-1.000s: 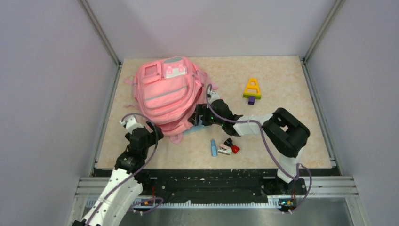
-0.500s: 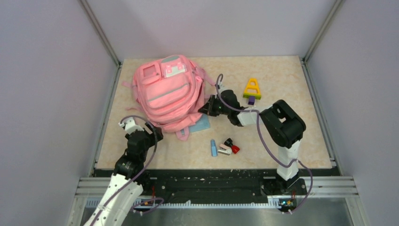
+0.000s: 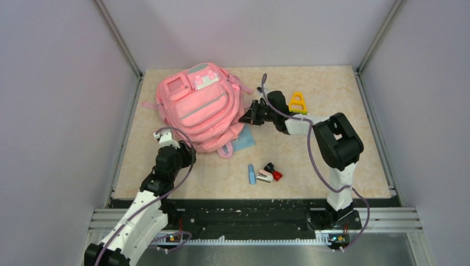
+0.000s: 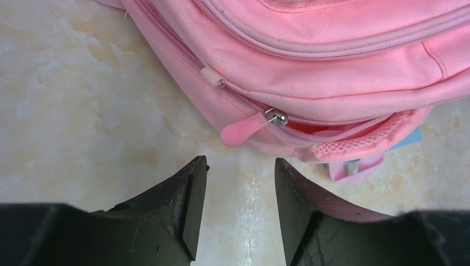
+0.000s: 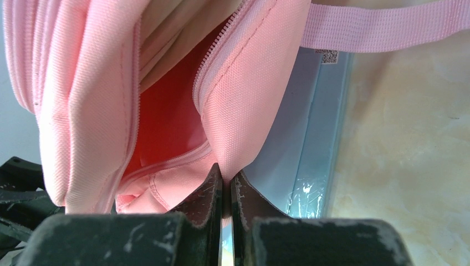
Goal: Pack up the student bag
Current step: Zip the student bag at the center of the board.
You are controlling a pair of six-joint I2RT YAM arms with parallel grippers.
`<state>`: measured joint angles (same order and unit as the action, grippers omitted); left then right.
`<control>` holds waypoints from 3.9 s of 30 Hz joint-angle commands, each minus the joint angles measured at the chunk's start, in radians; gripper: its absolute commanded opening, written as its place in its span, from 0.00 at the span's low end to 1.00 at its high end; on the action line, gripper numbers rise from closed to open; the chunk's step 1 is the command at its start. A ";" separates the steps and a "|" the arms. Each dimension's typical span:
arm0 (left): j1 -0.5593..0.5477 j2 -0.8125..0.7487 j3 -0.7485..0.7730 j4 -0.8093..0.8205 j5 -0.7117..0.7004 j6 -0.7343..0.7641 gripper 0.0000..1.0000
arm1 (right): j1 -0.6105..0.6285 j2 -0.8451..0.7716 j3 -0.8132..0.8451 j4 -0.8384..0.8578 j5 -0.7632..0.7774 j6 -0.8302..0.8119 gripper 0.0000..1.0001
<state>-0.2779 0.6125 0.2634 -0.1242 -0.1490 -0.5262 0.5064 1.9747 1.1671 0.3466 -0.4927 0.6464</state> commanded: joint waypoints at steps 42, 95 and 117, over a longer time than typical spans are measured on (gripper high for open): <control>0.077 0.277 0.051 0.358 0.190 0.023 0.40 | -0.001 -0.003 0.006 0.057 -0.073 -0.030 0.00; -0.676 0.552 0.661 -0.033 -0.774 0.640 0.31 | -0.097 -0.486 -0.386 0.018 0.050 -0.219 0.73; -0.538 0.383 0.575 -0.194 -0.289 0.318 0.93 | -0.094 0.001 -0.005 0.057 -0.158 -0.342 0.66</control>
<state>-0.8677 1.0080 0.8497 -0.3943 -0.5007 -0.1219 0.4160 1.8870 1.0649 0.3794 -0.6094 0.3141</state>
